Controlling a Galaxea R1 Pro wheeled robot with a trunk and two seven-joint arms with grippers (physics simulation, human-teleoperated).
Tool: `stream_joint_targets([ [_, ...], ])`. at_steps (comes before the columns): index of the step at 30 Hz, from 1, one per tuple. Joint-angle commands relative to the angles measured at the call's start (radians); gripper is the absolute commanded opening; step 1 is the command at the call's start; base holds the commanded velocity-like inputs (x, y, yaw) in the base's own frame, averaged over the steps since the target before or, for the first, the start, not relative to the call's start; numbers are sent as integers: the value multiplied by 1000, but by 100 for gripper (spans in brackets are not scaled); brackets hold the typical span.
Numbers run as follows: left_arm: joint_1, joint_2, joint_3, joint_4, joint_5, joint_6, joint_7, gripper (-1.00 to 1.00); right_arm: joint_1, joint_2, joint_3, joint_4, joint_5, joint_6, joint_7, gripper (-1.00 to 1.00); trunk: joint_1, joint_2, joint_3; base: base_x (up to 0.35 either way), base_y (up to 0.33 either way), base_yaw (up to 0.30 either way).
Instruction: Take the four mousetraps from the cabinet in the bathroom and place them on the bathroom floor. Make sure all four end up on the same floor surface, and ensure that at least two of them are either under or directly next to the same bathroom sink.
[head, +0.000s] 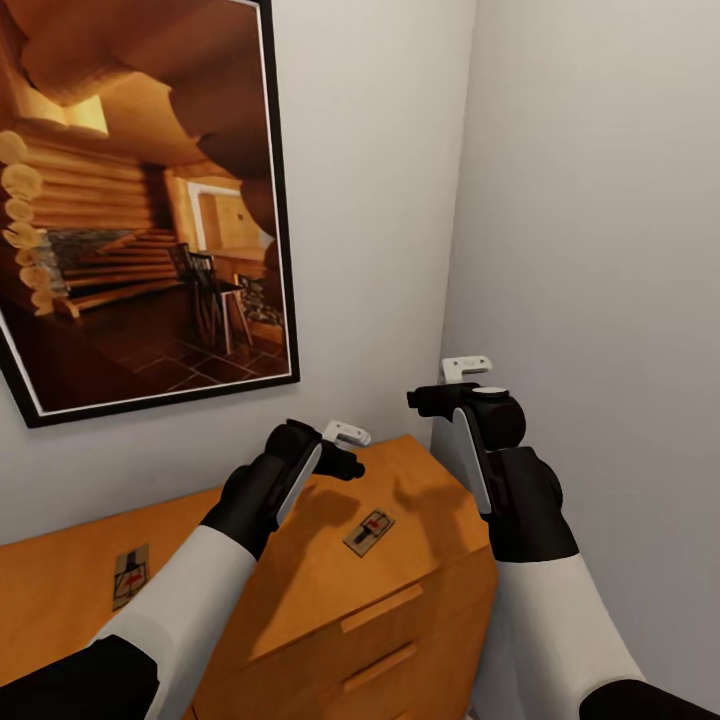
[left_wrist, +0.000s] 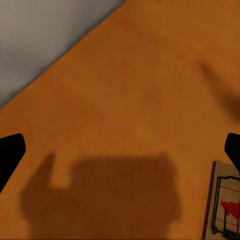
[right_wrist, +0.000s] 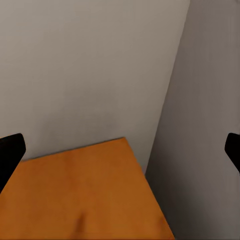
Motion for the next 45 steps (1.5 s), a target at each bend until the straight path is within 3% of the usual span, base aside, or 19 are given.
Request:
stream_joint_targets([
  [1,-1,0,-2,0,0,4,-2,100,-1,0,1,-1,7,5,2,100,0,-1,-1,29,-6,0],
  [10,0,0,-13,11,19,4,-4,100,-1,0,1,-1,7,5,1,100,0,-1,-1,11,-2,0],
  [22,0,0,-16,20,70,4,-3,100,-1,0,1,-1,7,5,0,100,0,-1,-1,1,-35,0],
  [36,-1,0,-16,21,76,4,-3,100,-1,0,1,-1,8,5,0,100,0,-1,-1,0,-236,0],
  [45,0,0,-16,21,78,4,-3,100,-1,0,1,-1,7,5,0,100,0,-1,-1,0,-72,0],
])
